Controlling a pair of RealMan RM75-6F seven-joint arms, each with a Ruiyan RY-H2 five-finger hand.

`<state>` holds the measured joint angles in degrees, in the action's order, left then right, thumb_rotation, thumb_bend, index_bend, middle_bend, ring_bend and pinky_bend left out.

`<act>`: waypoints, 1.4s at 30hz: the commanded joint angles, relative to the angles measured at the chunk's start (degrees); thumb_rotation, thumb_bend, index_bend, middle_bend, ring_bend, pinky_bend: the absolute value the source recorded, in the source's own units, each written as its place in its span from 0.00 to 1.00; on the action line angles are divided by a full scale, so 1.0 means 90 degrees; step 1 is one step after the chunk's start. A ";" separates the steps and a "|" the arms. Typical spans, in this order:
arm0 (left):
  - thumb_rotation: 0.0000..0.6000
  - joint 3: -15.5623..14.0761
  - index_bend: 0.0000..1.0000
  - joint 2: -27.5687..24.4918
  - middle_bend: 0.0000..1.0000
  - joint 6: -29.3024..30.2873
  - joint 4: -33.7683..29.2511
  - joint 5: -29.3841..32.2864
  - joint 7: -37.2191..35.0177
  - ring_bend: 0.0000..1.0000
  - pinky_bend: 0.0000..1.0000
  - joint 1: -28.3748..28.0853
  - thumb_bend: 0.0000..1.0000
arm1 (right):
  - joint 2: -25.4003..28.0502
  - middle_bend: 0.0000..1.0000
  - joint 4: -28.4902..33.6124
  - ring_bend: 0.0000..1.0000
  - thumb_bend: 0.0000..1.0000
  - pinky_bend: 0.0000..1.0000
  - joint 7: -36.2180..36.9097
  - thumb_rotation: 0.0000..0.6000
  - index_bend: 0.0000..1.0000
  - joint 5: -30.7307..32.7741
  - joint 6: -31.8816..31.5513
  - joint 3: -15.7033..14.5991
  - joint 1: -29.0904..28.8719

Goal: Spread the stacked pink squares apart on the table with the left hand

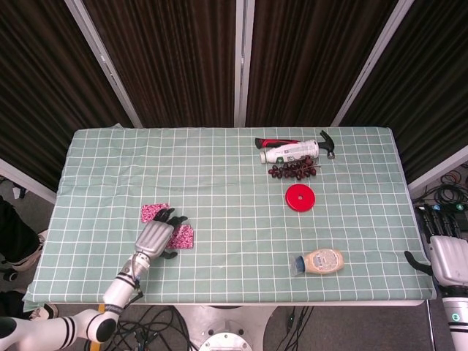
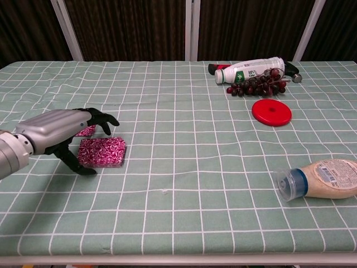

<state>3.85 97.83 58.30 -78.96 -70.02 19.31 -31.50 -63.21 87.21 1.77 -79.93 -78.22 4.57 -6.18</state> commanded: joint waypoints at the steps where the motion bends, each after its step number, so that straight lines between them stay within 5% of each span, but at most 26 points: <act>1: 1.00 0.0013 0.15 0.0014 0.25 -0.0041 0.0025 0.0037 -0.0009 0.03 0.07 -0.0011 0.13 | 0.0002 0.00 0.0005 0.00 0.17 0.00 0.0002 1.00 0.00 -0.0007 -0.0003 0.0005 -0.0005; 42: 1.00 0.0210 0.17 0.0056 0.39 -0.0184 -0.0019 0.0448 -0.0055 0.05 0.07 -0.0082 0.21 | -0.0036 0.00 -0.0057 0.00 0.17 0.00 -0.0013 1.00 0.00 0.0044 0.0037 0.0007 0.0001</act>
<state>5.74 98.34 56.66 -79.13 -65.99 18.80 -32.23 -63.53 86.69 1.65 -79.53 -77.88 4.63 -6.18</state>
